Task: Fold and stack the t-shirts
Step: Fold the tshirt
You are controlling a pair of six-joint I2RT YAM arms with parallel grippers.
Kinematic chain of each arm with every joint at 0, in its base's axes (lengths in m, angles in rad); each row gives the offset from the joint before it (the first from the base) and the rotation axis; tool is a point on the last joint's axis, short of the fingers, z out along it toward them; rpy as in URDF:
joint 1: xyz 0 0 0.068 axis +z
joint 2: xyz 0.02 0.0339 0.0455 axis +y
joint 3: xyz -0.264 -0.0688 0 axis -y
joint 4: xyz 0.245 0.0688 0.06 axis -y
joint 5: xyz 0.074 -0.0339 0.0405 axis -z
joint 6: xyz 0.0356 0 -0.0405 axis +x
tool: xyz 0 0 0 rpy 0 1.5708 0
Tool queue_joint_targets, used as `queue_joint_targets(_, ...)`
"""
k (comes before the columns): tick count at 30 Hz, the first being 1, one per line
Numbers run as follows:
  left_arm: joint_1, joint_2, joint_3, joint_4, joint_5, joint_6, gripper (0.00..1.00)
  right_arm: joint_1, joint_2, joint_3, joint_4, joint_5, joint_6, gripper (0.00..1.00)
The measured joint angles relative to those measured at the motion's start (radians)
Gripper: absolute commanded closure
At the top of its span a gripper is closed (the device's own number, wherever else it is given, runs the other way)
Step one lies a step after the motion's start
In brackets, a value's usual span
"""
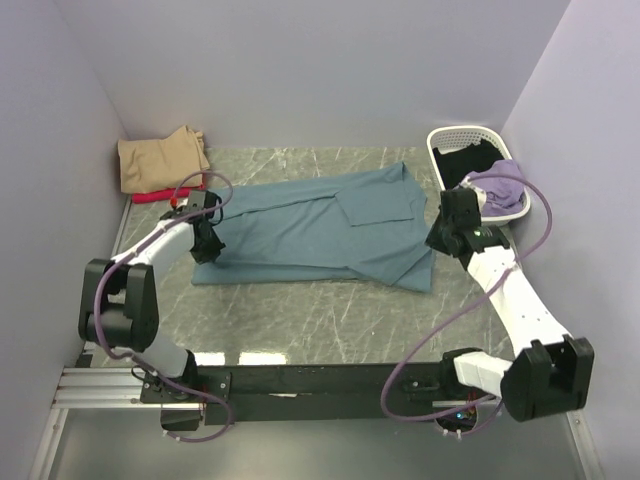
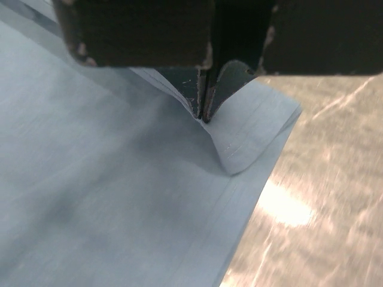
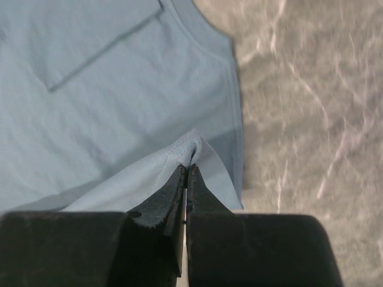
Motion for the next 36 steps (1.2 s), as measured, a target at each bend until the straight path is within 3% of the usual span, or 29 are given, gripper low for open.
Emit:
queue_joint_targets(9, 0.000, 0.104, 0.126, 0.007, -0.018, 0.039, 0.99, -0.022, 0.179, 0.102, 0.071, -0.006, -0.028, 1.00)
queue_joint_targets(24, 0.000, 0.144, 0.106, -0.005, -0.071, 0.040, 0.97, -0.067, 0.463, 0.270, 0.099, -0.028, -0.037, 1.00)
queue_joint_targets(27, 0.000, 0.177, 0.113, -0.003, -0.082, 0.040, 0.84, -0.067, 0.520, 0.321, 0.101, -0.043, -0.037, 1.00)
queue_joint_targets(28, 0.000, 0.188, 0.117, -0.003, -0.086, 0.041, 0.74, -0.067, 0.536, 0.334, 0.103, -0.047, -0.037, 1.00)
queue_joint_targets(30, 0.000, 0.206, 0.127, -0.002, -0.095, 0.042, 0.78, -0.067, 0.563, 0.352, 0.108, -0.053, -0.037, 1.00)
queue_joint_targets(33, 0.001, 0.214, 0.139, 0.005, -0.098, 0.039, 0.69, -0.067, 0.595, 0.381, 0.108, -0.055, -0.037, 1.00)
queue_joint_targets(36, 0.002, 0.216, 0.146, 0.010, -0.099, 0.036, 0.69, -0.067, 0.618, 0.408, 0.112, -0.055, -0.037, 1.00)
